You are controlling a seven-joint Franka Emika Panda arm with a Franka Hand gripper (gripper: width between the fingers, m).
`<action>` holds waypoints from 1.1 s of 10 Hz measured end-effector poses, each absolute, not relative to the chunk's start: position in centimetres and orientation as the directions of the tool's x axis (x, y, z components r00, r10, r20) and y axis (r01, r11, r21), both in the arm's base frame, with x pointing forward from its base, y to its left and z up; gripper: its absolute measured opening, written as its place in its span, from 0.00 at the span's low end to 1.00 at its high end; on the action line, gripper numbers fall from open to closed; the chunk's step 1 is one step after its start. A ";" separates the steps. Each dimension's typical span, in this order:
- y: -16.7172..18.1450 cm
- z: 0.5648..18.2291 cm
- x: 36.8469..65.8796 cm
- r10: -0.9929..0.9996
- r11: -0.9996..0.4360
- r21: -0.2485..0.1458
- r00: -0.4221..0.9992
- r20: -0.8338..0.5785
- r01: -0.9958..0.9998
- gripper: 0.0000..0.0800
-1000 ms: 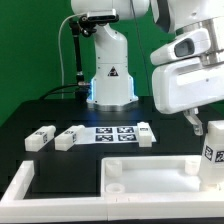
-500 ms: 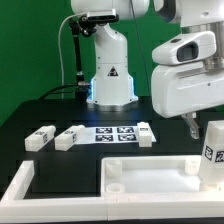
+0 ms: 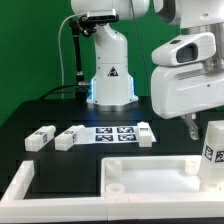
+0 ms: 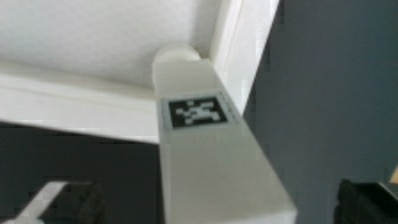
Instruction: Assemble desk
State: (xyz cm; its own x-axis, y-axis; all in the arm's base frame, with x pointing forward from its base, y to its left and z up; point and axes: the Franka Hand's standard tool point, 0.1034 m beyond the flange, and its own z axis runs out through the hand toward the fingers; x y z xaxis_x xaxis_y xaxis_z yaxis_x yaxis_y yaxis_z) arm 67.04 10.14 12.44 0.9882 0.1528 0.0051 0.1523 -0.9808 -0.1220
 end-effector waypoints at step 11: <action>8.8 12.0 67.5 -0.640 -0.758 -0.131 0.767 -0.034 -0.638 0.38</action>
Offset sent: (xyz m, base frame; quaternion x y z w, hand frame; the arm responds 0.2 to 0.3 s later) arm 0.0000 0.0000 0.0000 0.0000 0.0000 0.0000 1.0000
